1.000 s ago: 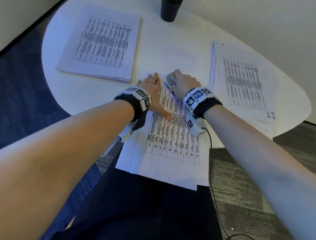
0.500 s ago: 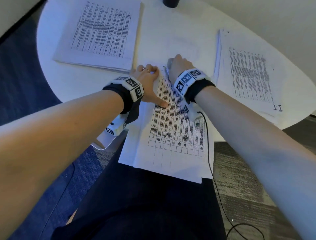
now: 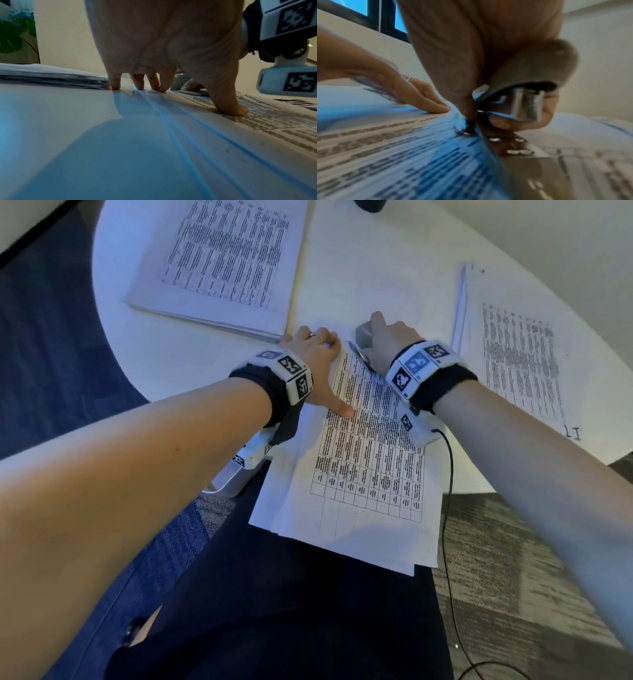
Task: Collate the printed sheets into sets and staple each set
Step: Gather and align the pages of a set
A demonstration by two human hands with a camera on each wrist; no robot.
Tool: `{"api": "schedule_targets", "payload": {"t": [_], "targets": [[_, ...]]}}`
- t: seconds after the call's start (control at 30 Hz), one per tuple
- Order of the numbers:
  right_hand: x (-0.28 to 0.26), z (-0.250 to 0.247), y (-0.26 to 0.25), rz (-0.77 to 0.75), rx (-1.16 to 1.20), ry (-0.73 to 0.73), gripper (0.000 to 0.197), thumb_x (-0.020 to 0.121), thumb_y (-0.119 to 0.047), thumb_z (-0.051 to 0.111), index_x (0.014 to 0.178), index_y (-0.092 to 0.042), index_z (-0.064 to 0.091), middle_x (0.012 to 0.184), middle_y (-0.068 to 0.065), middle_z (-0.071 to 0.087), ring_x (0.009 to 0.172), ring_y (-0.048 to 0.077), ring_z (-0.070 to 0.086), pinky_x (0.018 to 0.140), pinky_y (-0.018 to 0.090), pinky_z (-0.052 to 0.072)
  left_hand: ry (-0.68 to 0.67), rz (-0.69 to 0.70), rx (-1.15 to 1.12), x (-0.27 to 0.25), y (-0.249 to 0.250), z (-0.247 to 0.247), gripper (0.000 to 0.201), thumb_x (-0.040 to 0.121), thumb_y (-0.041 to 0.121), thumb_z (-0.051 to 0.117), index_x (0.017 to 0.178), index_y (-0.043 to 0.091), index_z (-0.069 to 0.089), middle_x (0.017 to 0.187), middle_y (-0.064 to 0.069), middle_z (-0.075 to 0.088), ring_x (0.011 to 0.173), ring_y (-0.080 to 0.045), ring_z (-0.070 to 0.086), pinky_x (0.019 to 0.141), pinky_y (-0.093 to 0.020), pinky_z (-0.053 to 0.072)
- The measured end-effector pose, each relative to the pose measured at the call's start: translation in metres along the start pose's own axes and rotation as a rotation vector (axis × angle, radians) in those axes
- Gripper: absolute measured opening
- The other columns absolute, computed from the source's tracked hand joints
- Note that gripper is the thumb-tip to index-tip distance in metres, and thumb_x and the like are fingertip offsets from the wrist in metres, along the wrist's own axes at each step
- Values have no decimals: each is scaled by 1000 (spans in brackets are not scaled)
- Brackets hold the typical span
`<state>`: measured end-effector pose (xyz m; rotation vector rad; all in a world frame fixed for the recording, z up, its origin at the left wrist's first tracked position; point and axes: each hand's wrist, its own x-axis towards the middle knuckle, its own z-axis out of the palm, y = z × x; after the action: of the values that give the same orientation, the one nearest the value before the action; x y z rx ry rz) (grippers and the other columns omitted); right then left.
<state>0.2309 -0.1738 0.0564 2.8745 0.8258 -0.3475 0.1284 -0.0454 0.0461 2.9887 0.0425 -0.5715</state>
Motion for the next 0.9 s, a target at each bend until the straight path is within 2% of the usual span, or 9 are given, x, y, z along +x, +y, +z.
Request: {"api": "schedule_targets", "payload": {"t": [0.1, 0.17, 0.2, 0.33, 0.5, 0.6, 0.73, 0.9], "targets": [[10, 4, -16, 118, 48, -11, 16, 95, -17, 45, 107, -7, 44, 99, 12, 46, 79, 28, 50, 64, 33, 36, 25, 23, 30, -6, 4, -7, 122, 59, 89, 49, 151, 14, 17, 155, -3, 18, 133, -29, 26, 110, -45, 27], [21, 2, -24, 127, 53, -4, 24, 95, -20, 43, 111, -4, 48, 104, 11, 47, 76, 25, 51, 64, 33, 36, 39, 28, 59, -9, 7, -8, 117, 65, 85, 51, 149, 11, 21, 154, -5, 20, 132, -25, 27, 108, -38, 25], [24, 0, -25, 105, 52, -6, 27, 95, -22, 43, 114, -3, 48, 105, 12, 48, 73, 24, 49, 64, 34, 37, 38, 22, 55, -8, 7, -8, 118, 63, 86, 51, 149, 11, 21, 153, -5, 22, 130, -26, 28, 108, -39, 26], [18, -5, -10, 89, 87, -50, 36, 95, -23, 46, 124, -5, 36, 96, 12, 51, 74, 28, 49, 63, 37, 42, 14, -2, -21, -1, 2, -2, 128, 53, 92, 51, 150, 15, 18, 151, -3, 23, 128, -31, 30, 105, -51, 36], [5, -6, 4, -5, 14, -117, 34, 97, -26, 46, 123, -9, 33, 79, 11, 52, 57, 22, 46, 48, 28, 35, 14, 3, -34, 1, 1, -1, 130, 53, 92, 50, 151, 16, 14, 154, -3, 18, 132, -32, 26, 108, -53, 32], [2, -5, 3, -1, 7, -89, 35, 97, -28, 48, 122, -10, 33, 73, 6, 47, 57, 21, 47, 47, 28, 34, 12, -2, -38, 1, 0, 0, 130, 53, 92, 51, 151, 16, 13, 155, -4, 17, 134, -32, 25, 109, -54, 30], [1, -3, -8, 68, 32, -59, 37, 96, -23, 48, 126, -5, 36, 104, 15, 56, 75, 28, 51, 58, 35, 38, 7, -9, -26, 0, 2, -2, 128, 54, 90, 53, 151, 16, 15, 155, -3, 17, 135, -32, 24, 110, -55, 29], [3, -10, -28, 67, -43, -101, 28, 97, -20, 45, 117, 0, 49, 122, 17, 48, 102, 32, 56, 70, 32, 41, 2, -13, -22, -1, 3, -6, 127, 54, 90, 54, 150, 15, 18, 154, -4, 20, 134, -32, 26, 107, -54, 33]]}}
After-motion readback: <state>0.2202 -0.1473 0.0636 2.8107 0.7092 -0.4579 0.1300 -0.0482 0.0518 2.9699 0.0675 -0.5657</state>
